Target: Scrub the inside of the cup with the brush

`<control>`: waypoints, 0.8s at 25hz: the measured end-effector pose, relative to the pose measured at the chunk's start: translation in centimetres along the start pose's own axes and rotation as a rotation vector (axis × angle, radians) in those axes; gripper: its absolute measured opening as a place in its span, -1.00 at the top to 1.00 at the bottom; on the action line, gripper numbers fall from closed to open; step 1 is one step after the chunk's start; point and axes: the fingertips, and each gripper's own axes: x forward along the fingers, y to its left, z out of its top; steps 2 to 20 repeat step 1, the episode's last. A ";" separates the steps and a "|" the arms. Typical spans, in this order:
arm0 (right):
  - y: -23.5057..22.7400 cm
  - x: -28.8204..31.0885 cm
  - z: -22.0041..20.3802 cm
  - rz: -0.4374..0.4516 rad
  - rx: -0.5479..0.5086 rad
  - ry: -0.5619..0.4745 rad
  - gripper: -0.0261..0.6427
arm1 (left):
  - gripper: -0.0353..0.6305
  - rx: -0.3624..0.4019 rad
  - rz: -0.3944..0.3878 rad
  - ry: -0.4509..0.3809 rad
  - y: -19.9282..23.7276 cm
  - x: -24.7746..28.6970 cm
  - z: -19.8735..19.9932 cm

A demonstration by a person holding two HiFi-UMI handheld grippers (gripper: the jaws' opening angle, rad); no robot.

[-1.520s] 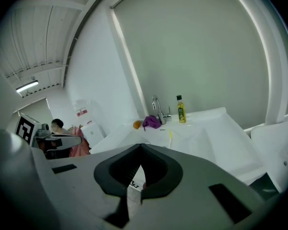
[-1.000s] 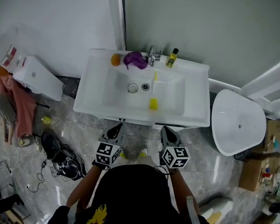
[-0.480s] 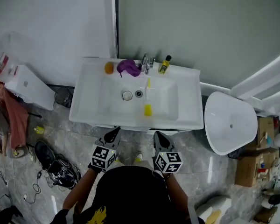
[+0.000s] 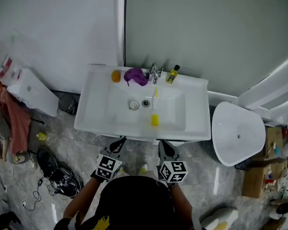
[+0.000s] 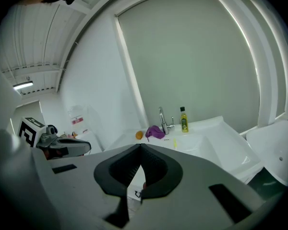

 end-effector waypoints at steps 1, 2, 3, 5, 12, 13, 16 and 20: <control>0.2 -0.1 -0.2 0.002 0.001 0.006 0.84 | 0.84 -0.021 -0.002 0.008 -0.2 -0.2 -0.4; 0.2 -0.1 -0.2 0.002 0.001 0.006 0.84 | 0.84 -0.021 -0.002 0.008 -0.2 -0.2 -0.4; 0.2 -0.1 -0.2 0.002 0.001 0.006 0.84 | 0.84 -0.021 -0.002 0.008 -0.2 -0.2 -0.4; 0.2 -0.1 -0.2 0.002 0.001 0.006 0.84 | 0.84 -0.021 -0.002 0.008 -0.2 -0.2 -0.4; 0.2 -0.1 -0.2 0.002 0.001 0.006 0.84 | 0.84 -0.021 -0.002 0.008 -0.2 -0.2 -0.4; 0.2 -0.1 -0.2 0.002 0.001 0.006 0.84 | 0.84 -0.021 -0.002 0.008 -0.2 -0.2 -0.4; 0.2 -0.1 -0.2 0.002 0.001 0.006 0.84 | 0.84 -0.021 -0.002 0.008 -0.2 -0.2 -0.4; 0.2 -0.1 -0.2 0.002 0.001 0.006 0.84 | 0.84 -0.021 -0.002 0.008 -0.2 -0.2 -0.4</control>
